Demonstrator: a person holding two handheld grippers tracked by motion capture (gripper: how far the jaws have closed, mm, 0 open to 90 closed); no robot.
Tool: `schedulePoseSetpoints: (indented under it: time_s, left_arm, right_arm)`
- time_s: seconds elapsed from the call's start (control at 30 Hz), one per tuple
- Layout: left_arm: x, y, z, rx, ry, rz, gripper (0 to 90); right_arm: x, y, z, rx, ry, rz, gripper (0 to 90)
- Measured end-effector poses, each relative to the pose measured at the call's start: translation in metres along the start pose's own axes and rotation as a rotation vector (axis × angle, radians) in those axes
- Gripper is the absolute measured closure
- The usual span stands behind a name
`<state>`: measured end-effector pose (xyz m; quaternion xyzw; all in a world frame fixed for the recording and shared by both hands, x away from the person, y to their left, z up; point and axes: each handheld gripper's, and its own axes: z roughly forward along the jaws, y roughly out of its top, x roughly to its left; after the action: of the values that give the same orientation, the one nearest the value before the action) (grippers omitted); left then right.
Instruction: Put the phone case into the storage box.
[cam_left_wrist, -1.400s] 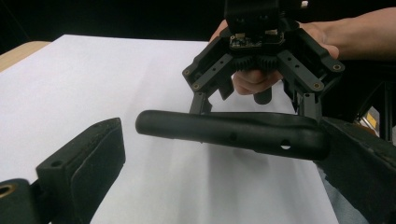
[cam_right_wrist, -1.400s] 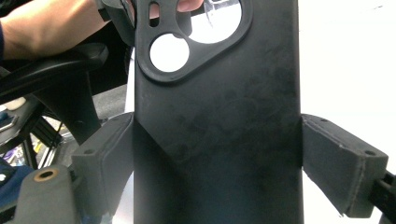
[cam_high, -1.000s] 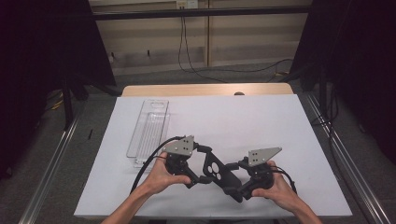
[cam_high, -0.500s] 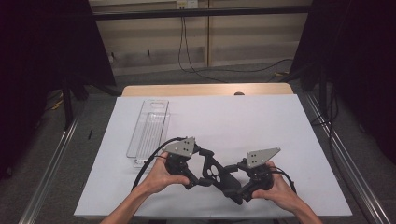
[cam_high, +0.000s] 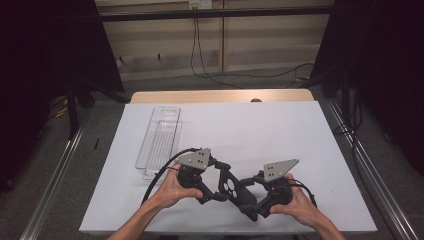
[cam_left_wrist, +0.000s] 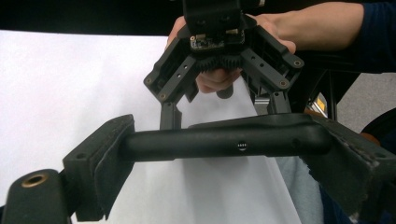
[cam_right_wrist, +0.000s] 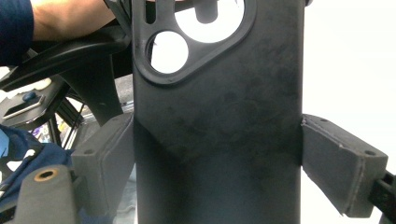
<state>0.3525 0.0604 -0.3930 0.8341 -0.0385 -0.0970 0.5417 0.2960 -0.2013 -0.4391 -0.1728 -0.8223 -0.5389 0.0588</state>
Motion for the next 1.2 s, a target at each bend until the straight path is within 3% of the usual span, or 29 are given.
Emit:
schedulePoseSetpoints:
  time_s: [0.6,0.8,1.2]
  left_arm:
    - [-0.001,0.012,-0.005,-0.023,0.025,-0.03,13.8]
    - [0.001,0.01,-0.002,-0.02,0.009,-0.04,12.2]
    - [0.0,0.013,0.002,0.0,-0.03,-0.016,11.6]
  right_arm:
    - [0.0,0.008,-0.004,-0.033,-0.012,-0.013,14.1]
    - [0.0,0.009,-0.006,-0.008,-0.009,-0.014,14.5]
    - [0.002,0.01,-0.006,0.024,0.017,-0.032,14.8]
